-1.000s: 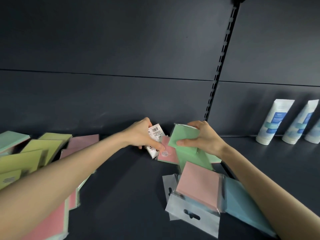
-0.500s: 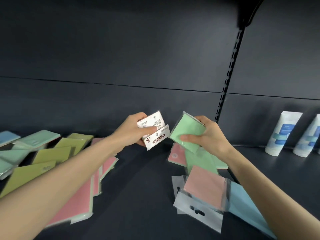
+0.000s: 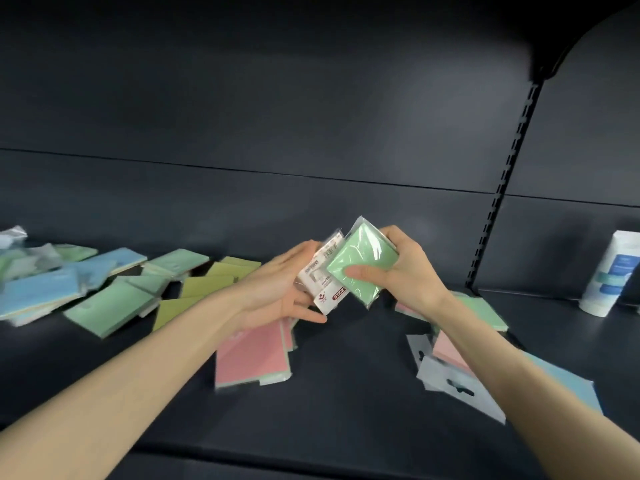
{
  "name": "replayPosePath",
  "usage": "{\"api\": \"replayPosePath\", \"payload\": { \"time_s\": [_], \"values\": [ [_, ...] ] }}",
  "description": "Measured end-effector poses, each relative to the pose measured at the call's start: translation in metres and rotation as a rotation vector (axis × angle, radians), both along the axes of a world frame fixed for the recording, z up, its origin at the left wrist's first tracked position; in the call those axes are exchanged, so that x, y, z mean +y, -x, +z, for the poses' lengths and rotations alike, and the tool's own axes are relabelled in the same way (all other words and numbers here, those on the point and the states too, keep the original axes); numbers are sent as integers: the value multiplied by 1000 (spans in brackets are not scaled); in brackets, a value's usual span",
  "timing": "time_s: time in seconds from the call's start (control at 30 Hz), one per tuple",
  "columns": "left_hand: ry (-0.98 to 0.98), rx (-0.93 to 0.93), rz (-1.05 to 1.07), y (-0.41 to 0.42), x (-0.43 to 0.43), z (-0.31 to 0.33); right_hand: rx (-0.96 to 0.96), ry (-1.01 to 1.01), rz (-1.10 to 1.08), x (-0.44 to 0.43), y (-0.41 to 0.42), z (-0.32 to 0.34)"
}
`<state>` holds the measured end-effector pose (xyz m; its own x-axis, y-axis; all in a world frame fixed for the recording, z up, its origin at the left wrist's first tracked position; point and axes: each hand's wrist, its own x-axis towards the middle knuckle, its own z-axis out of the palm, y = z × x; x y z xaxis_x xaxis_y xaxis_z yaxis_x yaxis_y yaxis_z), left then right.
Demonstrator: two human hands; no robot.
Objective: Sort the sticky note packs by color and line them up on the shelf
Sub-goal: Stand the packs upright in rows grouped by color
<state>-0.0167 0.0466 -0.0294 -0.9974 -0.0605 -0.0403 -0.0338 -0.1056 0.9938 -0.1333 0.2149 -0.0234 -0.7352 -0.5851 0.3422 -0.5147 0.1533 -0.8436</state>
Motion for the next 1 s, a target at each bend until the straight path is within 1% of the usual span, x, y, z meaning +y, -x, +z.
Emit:
{"api": "replayPosePath", "payload": {
  "time_s": [0.23, 0.4, 0.5, 0.57, 0.67, 0.73, 0.8, 1.0],
  "values": [
    [81, 20, -71, -50, -58, 8, -21, 33, 20, -43, -60, 7],
    [217, 57, -21, -88, -96, 7, -55, 92, 26, -70, -101, 1],
    [320, 42, -14, -105, -109, 7, -64, 77, 8, -78, -119, -2],
    [383, 38, 34, -112, -111, 8, -63, 54, -10, -81, -127, -3],
    [536, 32, 162, -119, -113, 5, -55, 41, -42, -83, -132, -3],
    [598, 63, 242, -125, -116, 4, -37, 23, -57, -86, -132, -3],
    [602, 98, 284, -129, -119, 4, -3, -6, -60, -91, -131, -3],
    [490, 125, 371, -137, -128, -1, 156, -86, -107, -105, -133, -6]
  ]
}}
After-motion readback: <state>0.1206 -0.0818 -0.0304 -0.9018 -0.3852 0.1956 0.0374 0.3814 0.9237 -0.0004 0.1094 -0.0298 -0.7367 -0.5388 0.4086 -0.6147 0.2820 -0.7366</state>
